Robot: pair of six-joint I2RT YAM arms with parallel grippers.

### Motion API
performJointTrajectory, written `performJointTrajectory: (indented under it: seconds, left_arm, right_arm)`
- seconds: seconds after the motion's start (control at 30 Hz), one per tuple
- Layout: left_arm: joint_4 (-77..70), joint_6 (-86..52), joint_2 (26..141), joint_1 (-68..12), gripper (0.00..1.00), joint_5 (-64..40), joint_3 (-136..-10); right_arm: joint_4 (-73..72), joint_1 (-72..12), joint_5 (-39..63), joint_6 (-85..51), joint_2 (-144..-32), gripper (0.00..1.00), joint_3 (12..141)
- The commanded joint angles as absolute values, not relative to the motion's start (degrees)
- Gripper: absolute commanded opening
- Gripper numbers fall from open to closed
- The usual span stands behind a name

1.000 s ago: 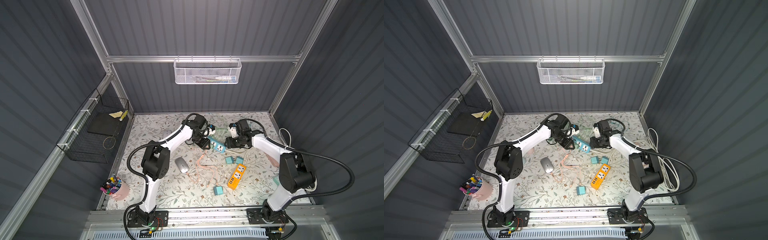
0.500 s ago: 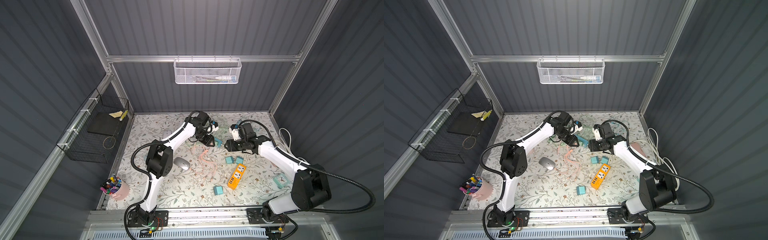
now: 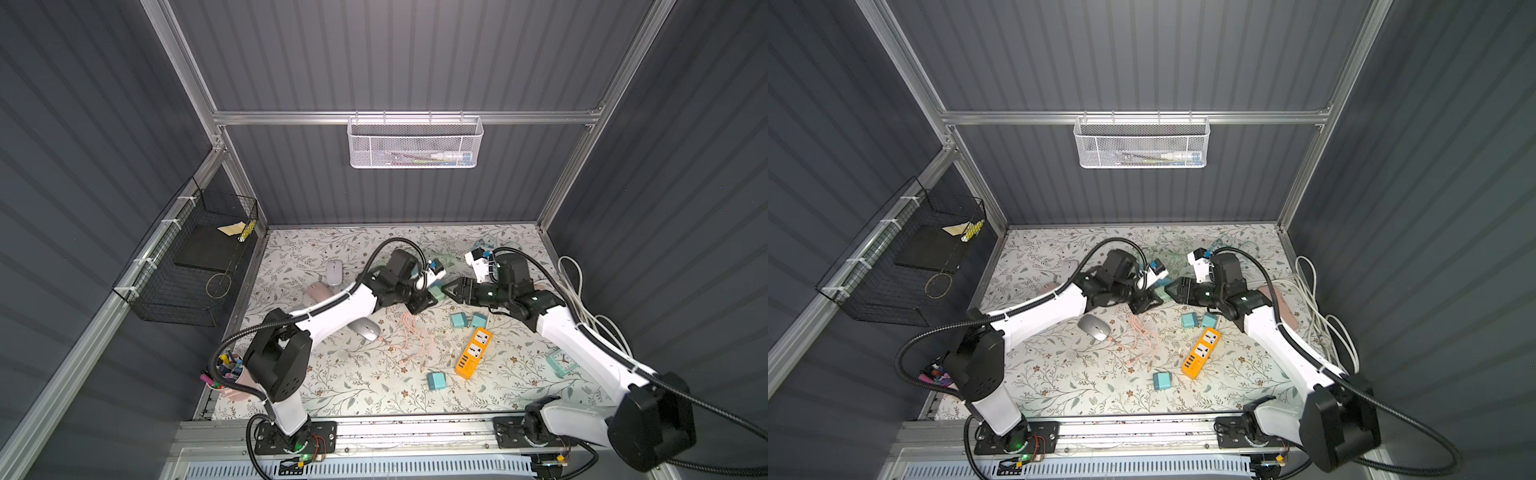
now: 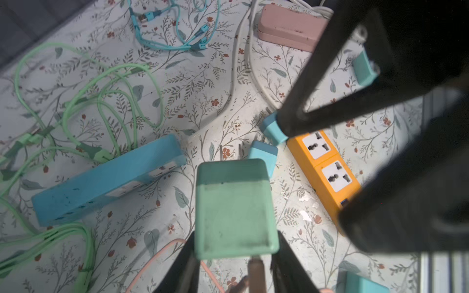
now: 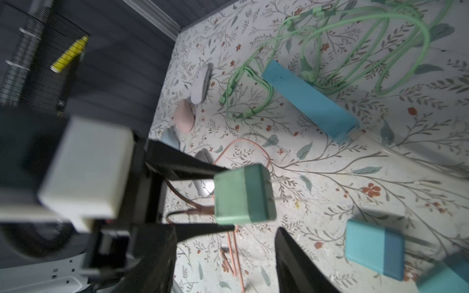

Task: Unplug the wireless mouse
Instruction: Remove the plug from the socket, then remove the power cord from the plug.

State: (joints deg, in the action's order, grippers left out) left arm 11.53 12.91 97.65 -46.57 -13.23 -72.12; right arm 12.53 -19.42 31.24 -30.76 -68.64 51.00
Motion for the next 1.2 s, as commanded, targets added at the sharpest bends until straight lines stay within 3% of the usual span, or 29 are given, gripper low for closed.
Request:
performJointTrajectory:
  seconds: [0.0,0.27,1.0,1.17]
  left_arm:
    - [-5.25,13.40,95.27,-48.53,0.00,-1.68,-67.30]
    - [-23.47,11.51,91.40,-50.69,0.00,7.22,-58.53]
    - [-40.12,10.81,87.78,-50.88,0.00,-20.70,-50.31]
    - [-40.21,10.02,88.42,-50.82,0.00,-20.99,-50.51]
  right_arm:
    - [11.48,-19.16,34.89,-37.57,-67.96,0.62,51.12]
    - [9.56,-18.91,31.73,-42.42,-60.70,0.59,45.92]
    - [2.60,-18.53,35.44,-44.12,-62.98,0.57,46.19]
    - [3.33,-18.54,33.49,-43.81,-61.19,0.39,46.14]
